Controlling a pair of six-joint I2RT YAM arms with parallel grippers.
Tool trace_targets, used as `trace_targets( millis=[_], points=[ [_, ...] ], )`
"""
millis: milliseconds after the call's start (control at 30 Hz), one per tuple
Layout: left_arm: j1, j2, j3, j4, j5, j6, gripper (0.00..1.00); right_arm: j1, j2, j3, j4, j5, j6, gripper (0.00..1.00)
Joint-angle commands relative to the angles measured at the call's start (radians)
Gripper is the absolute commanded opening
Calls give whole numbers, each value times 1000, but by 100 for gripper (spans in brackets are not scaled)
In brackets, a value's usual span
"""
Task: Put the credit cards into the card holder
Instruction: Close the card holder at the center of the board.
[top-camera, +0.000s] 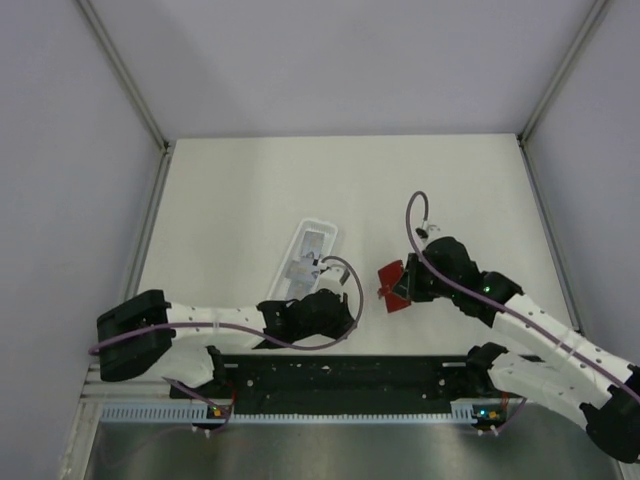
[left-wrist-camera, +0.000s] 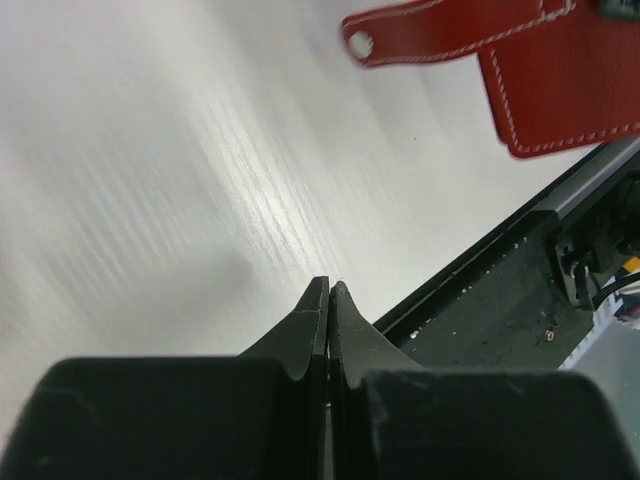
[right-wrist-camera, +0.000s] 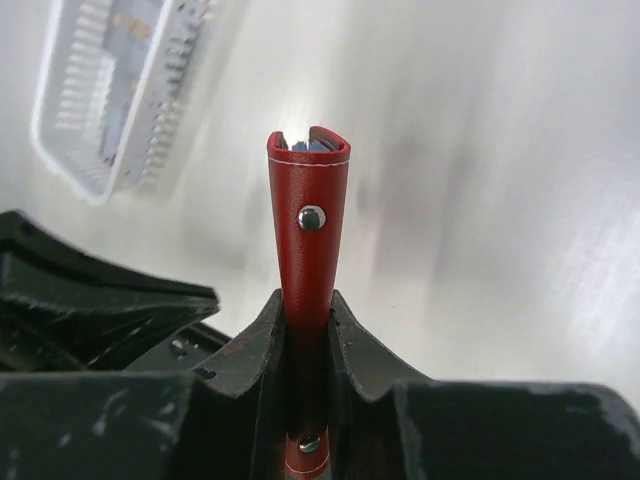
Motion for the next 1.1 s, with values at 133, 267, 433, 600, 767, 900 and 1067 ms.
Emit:
trace_targets(
  millis=[133,267,433,600,767,900,1067],
  points=[
    [-2,-186,8,-113,-136,35,0,2,152,307,-485,403,1,0],
    [-1,-243,2,-155,-176,45,0,6,179,327,-499,376,-23,0],
    [-1,-274,-4,-181,-211,36,0,58,230,321,-503,342,-45,0],
    [-1,-286,-9,-187,-213,32,0,123,279,290,-445,356,-22,0],
    [-1,-295,-12,-205,-219,23,0,158,282,237,-366,399,35,0],
    [1,-307,-24,-209,-225,9,0,167,246,175,-303,420,72,0],
    [1,-317,-33,-209,-236,-4,0,172,207,134,-243,417,86,0]
  ],
)
